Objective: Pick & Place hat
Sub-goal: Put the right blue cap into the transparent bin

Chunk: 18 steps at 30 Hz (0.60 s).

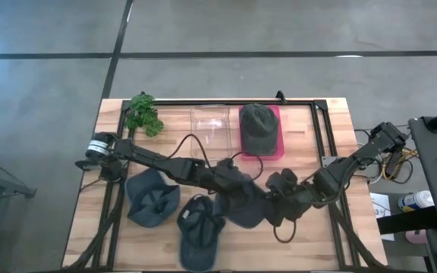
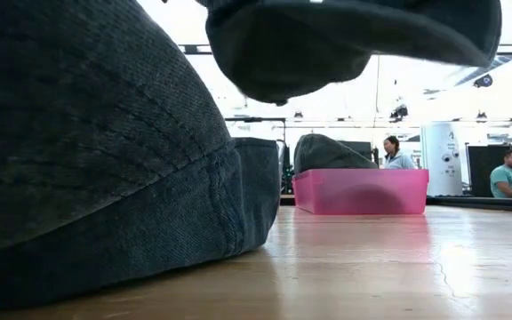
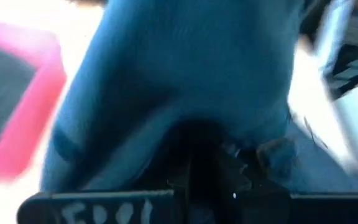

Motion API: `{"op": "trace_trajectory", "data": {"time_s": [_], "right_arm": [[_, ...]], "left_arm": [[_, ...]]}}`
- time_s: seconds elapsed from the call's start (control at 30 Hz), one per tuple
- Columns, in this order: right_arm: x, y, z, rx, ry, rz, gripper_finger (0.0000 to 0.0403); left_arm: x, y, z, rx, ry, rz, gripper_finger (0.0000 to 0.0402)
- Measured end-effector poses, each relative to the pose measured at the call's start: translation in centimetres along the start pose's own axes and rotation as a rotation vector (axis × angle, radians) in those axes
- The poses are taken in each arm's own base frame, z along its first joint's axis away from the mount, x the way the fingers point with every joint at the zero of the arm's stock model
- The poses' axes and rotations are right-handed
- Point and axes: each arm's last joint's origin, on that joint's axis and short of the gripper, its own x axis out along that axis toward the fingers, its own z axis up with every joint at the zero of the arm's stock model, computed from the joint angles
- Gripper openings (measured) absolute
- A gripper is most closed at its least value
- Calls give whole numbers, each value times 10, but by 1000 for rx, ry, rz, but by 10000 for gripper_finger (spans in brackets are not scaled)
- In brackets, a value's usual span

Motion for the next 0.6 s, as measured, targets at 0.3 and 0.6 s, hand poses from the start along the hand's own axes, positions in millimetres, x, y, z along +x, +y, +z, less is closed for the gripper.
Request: {"op": "trace_trajectory", "data": {"time_s": [0.3,0.6], "right_arm": [[1,-4,0,-24,-43,-49,13],[2,-3,3,-54,-70,-48,13]], "left_arm": [[-34,-20,29,210,-107,224,42],[-41,-23,29,210,-22,228,42]]}}
